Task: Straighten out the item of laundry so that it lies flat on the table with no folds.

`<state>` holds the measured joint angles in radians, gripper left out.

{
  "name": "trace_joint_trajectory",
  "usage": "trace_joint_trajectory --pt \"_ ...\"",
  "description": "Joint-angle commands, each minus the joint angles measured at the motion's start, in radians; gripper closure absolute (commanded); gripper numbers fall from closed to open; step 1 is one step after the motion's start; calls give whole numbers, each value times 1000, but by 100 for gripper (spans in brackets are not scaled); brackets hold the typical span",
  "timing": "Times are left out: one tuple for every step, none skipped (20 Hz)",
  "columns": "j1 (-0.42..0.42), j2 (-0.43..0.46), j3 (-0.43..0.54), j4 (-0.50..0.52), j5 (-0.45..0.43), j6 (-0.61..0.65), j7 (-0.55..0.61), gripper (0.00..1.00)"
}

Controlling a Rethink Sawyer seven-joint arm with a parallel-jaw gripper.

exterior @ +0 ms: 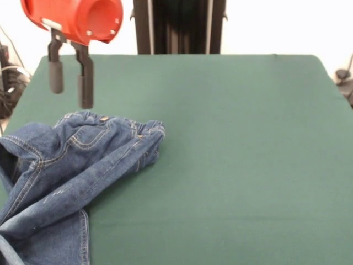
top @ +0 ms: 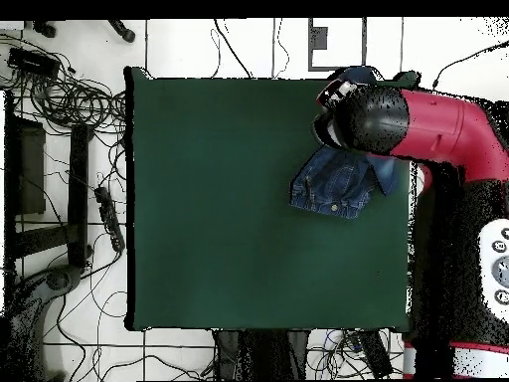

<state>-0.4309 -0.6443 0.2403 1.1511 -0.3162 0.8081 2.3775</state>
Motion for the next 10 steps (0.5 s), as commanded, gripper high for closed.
trace_joint_trajectory --pt "56 34 -28 235 64 -102 204 0" --pt "59 40 -32 244 69 -121 207 0" --pt "62 45 -36 254 75 -139 211 0" --pt "65 51 -40 263 79 -158 212 0" --pt "65 55 -40 273 83 -173 209 0" --pt "65 58 -41 282 87 -188 202 0" --pt "63 61 -40 293 94 -202 197 0" --pt "61 65 -39 300 97 -215 190 0" --pt "63 69 -43 306 99 -228 189 0" --pt "66 72 -47 314 103 -242 192 0"
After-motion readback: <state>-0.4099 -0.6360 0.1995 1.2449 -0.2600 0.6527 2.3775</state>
